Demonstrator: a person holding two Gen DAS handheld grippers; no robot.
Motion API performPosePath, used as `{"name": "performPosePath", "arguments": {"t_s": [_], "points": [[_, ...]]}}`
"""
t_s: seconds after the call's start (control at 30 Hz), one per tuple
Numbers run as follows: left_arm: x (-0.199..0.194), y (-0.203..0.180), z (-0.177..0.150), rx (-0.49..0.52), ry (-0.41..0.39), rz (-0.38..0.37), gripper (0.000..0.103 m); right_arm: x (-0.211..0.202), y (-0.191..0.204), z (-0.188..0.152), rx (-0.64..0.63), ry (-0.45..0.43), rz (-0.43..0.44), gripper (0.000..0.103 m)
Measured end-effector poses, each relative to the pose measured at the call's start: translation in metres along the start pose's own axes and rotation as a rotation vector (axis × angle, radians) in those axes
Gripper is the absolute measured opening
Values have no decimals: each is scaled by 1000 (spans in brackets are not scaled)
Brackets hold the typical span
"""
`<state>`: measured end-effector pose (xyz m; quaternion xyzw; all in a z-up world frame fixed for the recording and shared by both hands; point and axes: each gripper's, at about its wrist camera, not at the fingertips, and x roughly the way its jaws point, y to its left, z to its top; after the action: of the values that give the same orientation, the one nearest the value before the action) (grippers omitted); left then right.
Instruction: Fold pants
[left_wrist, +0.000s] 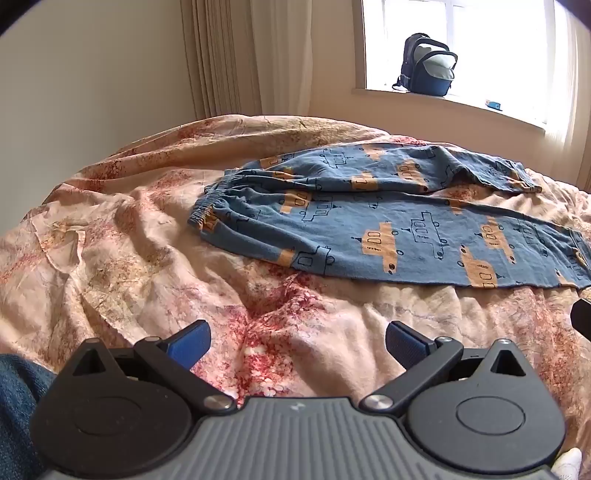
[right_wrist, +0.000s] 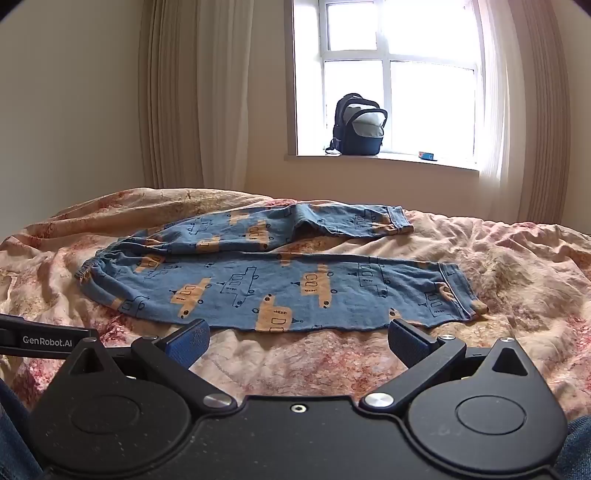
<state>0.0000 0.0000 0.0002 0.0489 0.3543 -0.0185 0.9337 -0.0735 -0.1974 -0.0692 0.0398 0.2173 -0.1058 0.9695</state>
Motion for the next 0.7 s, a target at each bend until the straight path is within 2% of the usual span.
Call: {"name": "performPosePath", "arguments": {"t_s": [0.7], "points": [[1, 3, -1, 0, 5, 4, 103, -2, 0, -1, 1, 0, -3, 103]]}}
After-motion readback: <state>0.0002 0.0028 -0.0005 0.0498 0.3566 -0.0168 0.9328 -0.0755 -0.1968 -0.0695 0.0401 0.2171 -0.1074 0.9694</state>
